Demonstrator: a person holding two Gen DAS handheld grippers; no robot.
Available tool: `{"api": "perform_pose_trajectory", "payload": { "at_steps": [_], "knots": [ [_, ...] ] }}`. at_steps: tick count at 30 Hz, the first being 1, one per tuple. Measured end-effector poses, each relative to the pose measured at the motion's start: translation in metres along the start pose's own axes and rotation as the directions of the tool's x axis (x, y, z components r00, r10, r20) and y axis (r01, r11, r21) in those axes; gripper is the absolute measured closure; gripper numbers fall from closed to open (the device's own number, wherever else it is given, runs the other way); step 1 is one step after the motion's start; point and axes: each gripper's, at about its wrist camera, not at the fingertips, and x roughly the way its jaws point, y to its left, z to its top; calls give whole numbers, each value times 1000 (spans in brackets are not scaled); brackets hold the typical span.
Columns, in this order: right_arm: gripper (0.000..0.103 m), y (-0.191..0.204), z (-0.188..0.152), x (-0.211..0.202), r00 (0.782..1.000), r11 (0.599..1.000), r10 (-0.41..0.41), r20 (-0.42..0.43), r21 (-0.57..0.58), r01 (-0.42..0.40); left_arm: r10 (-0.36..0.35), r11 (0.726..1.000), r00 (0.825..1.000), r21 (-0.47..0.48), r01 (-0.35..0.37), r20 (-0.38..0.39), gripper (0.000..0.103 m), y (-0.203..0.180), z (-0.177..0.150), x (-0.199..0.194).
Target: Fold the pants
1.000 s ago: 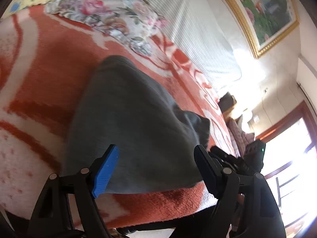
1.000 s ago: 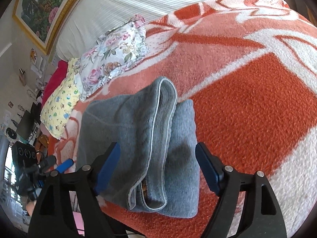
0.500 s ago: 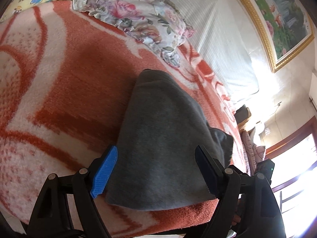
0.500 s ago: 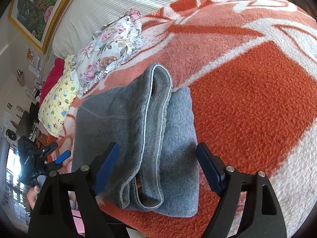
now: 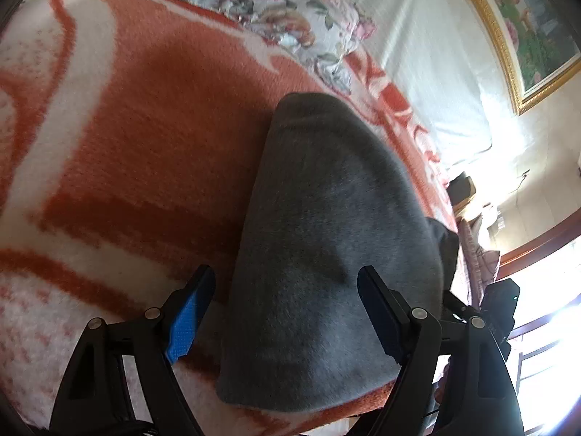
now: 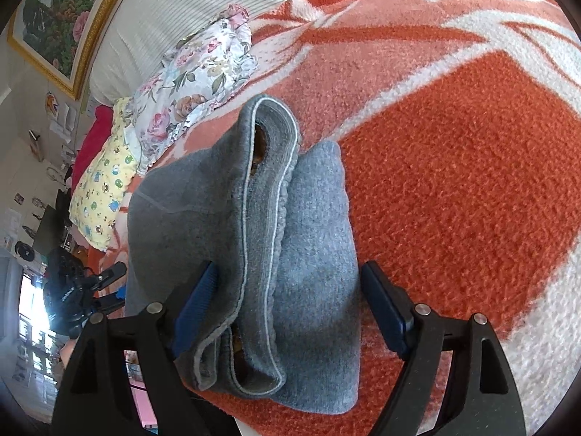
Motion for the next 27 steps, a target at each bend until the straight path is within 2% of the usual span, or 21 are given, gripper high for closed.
{"api": "perform_pose_trajectory", "payload": {
  "at_steps": [3, 6, 8, 10, 12, 13, 14, 16, 18, 20, 24, 27],
  "knots": [
    [20, 0, 1, 3, 1000, 1000, 13, 6, -5, -13, 22, 1000, 999, 9, -22, -32, 17, 2, 4, 15],
    [20, 1, 0, 7, 999, 999, 32, 9, -30, -32, 32, 998, 999, 55, -31, -30, 11, -5, 7, 23],
    [20, 0, -1, 9, 999, 999, 41, 9, -34, -41, 52, 995, 998, 87, -49, -34, 10, -13, 8, 28],
    [22, -1, -2, 9, 998, 998, 56, 15, -32, -55, 37, 993, 999, 109, -33, -33, 11, -19, 7, 32],
    [29, -1, -3, 9, 998, 997, 60, 15, -40, -59, -14, 995, 999, 100, 18, -43, 22, -22, 5, 35],
    [34, -1, -3, 8, 998, 998, 59, 16, -40, -58, -17, 995, 999, 98, 20, -37, 22, -24, 3, 35],
    [37, -1, -4, 8, 998, 997, 62, 20, -39, -61, -19, 994, 999, 105, 22, -30, 28, -25, 2, 34],
    [47, -2, -6, 5, 997, 996, 78, 29, -34, -77, -33, 993, 999, 111, 35, -21, 40, -27, -1, 30],
    [54, -1, -8, 2, 995, 995, 93, 42, -36, -91, -50, 992, 999, 120, 50, -9, 60, -30, -2, 24],
    [59, 4, -9, -2, 994, 995, 91, 53, -50, -89, -49, 989, 999, 137, 48, 2, 69, -35, -3, 20],
    [64, 20, -10, -9, 994, 993, 79, 72, -90, -72, -66, 987, 997, 149, 61, 33, 78, -43, -2, 7],
    [65, 29, -8, -14, 992, 992, 94, 84, -97, -86, -94, 984, 994, 154, 85, 57, 79, -48, -2, -5]
  ]
}}
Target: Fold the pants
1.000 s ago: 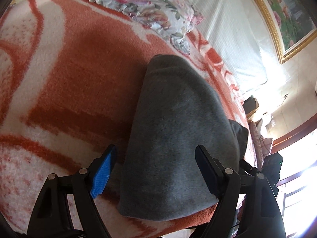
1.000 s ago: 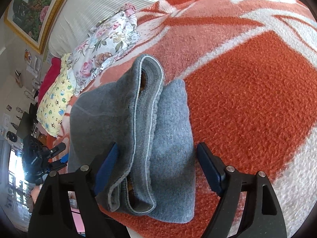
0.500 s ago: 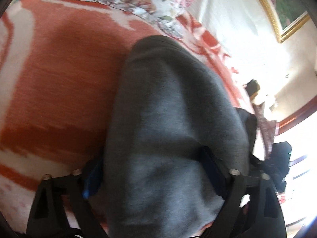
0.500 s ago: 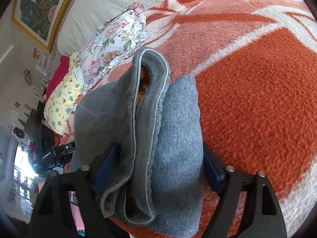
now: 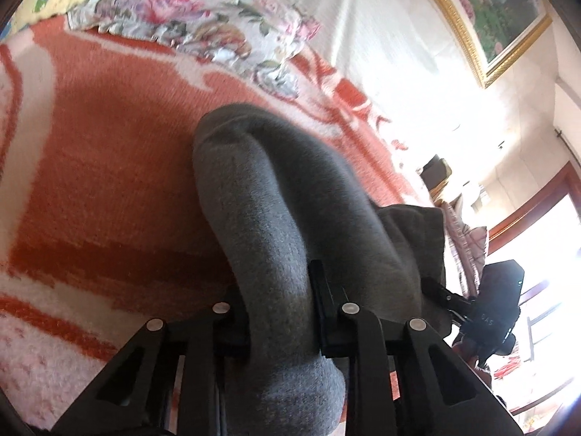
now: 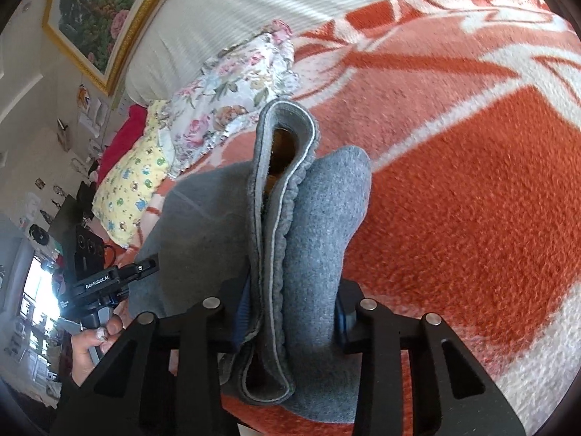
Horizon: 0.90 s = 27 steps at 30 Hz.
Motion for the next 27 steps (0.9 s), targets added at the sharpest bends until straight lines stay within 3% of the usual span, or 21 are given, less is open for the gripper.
{"api": "perform_pose_trajectory", "payload": {
  "at_steps": [13, 27],
  "knots": [
    [67, 52, 29, 9, 998, 992, 67, 19, -109, -65, 7, 1000, 994, -7, -6, 110, 81, 4, 17, -54],
    [67, 79, 101, 103, 986, 982, 167, 22, -90, -165, 171, 984, 967, 12, -176, 187, 82, 40, 106, -51]
  ]
}}
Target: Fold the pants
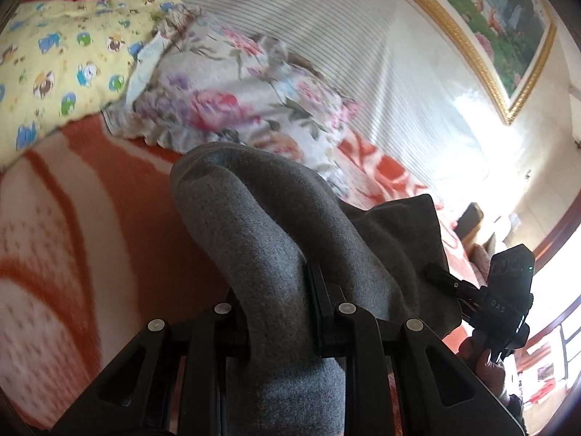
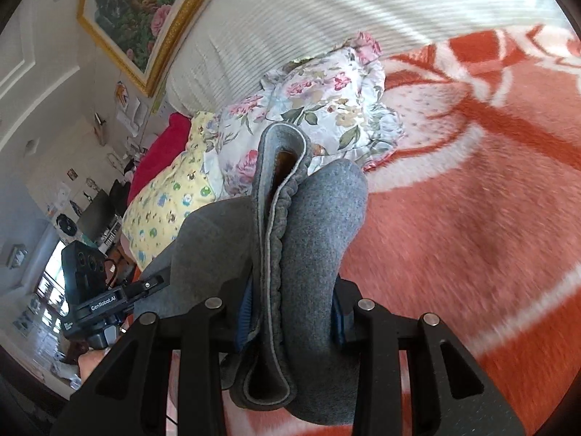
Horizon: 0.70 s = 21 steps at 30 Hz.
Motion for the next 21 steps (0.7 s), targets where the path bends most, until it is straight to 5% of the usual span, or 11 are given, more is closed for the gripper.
{"api": "perform_pose_trajectory", "payload": {
  "at_steps": [7, 15, 21],
  "knots": [
    [65, -11, 21, 43, 1000, 1000, -6, -27, 25, 6, 53, 999, 998, -8, -54, -30, 79, 22, 15, 22],
    [42, -57, 6, 57, 984, 988, -142, -104, 43, 147, 94, 989, 993, -111, -102, -74, 36, 81, -25, 29],
    [34, -64, 5, 62, 979, 985, -171, -108, 13, 173, 72, 984, 995, -158, -82, -70, 34, 97, -34, 29]
  ]
}}
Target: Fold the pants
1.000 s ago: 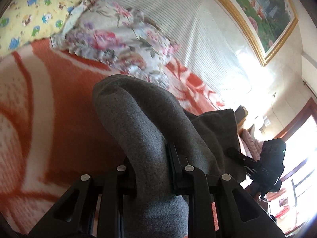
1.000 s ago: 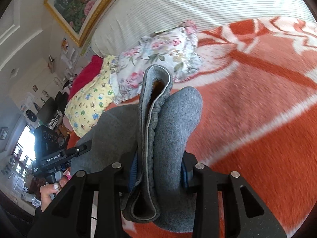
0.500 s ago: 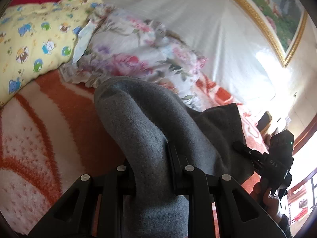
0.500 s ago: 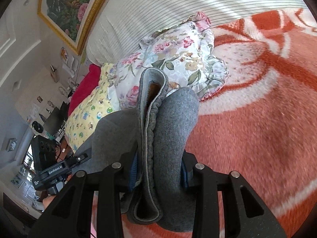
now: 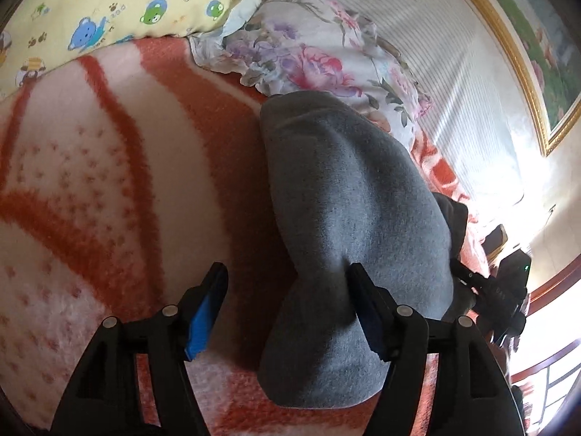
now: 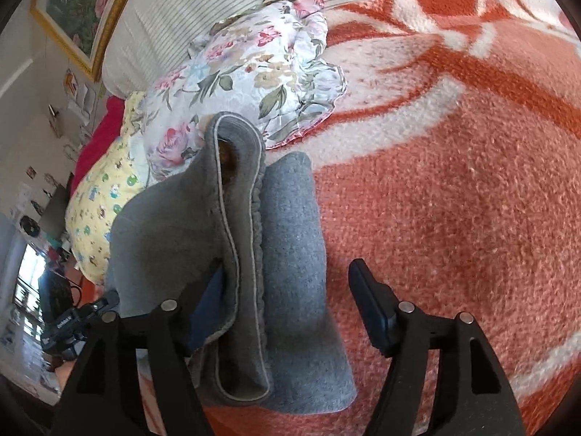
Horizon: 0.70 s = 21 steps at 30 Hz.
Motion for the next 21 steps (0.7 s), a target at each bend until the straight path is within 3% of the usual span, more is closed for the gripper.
{"api": "perform_pose_trajectory", "payload": {
  "at_steps": [7, 14, 16, 21],
  "knots": [
    [32, 11, 2, -12, 999, 999, -32, 3, -22, 32, 42, 999, 999, 23, -42, -4, 35, -20, -3, -16],
    [31, 53, -3, -50, 998, 982, -45, 40, -183, 52, 63, 993, 998, 97, -65, 19, 21, -51, -18, -38],
    [24, 65, -8, -57, 998, 969, -51, 41, -242, 60, 47, 993, 998, 110, -50, 33, 21, -57, -23, -43],
    [23, 81, -19, -66, 998, 939, -66, 25, -336, 71, 72, 986, 997, 152, -75, 23, 21, -74, -34, -47]
  ]
}}
